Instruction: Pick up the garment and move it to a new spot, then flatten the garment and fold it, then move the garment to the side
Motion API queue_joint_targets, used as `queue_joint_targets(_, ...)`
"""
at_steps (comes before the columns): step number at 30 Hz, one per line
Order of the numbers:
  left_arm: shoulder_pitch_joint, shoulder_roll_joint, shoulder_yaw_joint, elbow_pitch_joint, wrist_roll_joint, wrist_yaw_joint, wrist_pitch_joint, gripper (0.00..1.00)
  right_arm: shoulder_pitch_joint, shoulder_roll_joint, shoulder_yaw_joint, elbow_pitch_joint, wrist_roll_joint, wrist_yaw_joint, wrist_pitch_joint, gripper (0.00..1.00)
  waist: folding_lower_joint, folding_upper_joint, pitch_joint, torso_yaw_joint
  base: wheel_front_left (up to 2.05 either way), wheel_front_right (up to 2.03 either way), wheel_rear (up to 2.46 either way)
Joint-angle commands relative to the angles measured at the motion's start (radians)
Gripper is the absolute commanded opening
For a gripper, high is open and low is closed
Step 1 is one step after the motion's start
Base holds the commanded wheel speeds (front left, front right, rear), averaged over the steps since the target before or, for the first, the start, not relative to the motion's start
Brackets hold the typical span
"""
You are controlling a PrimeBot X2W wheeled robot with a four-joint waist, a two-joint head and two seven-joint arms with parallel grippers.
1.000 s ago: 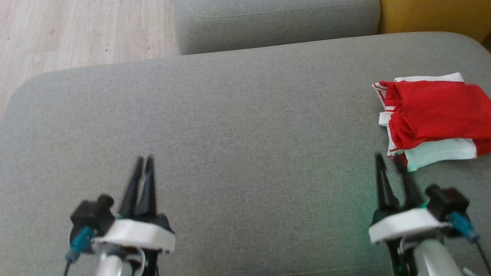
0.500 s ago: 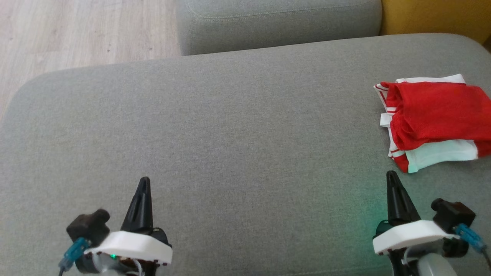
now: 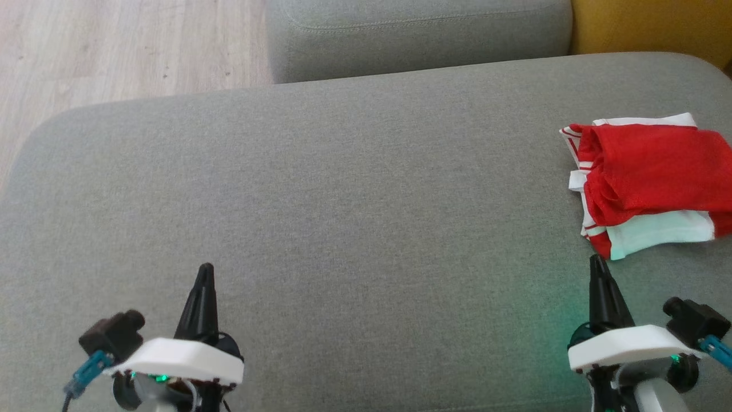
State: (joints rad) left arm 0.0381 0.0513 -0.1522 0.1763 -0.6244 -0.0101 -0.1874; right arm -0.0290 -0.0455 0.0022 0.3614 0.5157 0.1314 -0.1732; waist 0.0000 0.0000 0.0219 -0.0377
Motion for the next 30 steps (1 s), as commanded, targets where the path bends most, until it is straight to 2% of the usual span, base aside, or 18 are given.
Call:
queue_joint_targets(1, -0.050, 0.013, 0.017, -0.028, -0.020, -0.008, 0.002, 0.00, -0.047, -0.006, -0.001, -0.039, 0.023, 0.000, 0.008, 0.00, 0.0000, 0.0000, 0.000, 0.000, 0.00, 0.00, 0.00)
queue_joint_targets(30, -0.078, 0.022, 0.075, -0.001, -0.329, -0.043, 0.079, 0.00, -0.056, -0.007, -0.033, -0.063, 0.352, 0.000, 0.090, 0.00, 0.0000, 0.0000, -0.006, 0.012, 0.00, 0.00, 0.00)
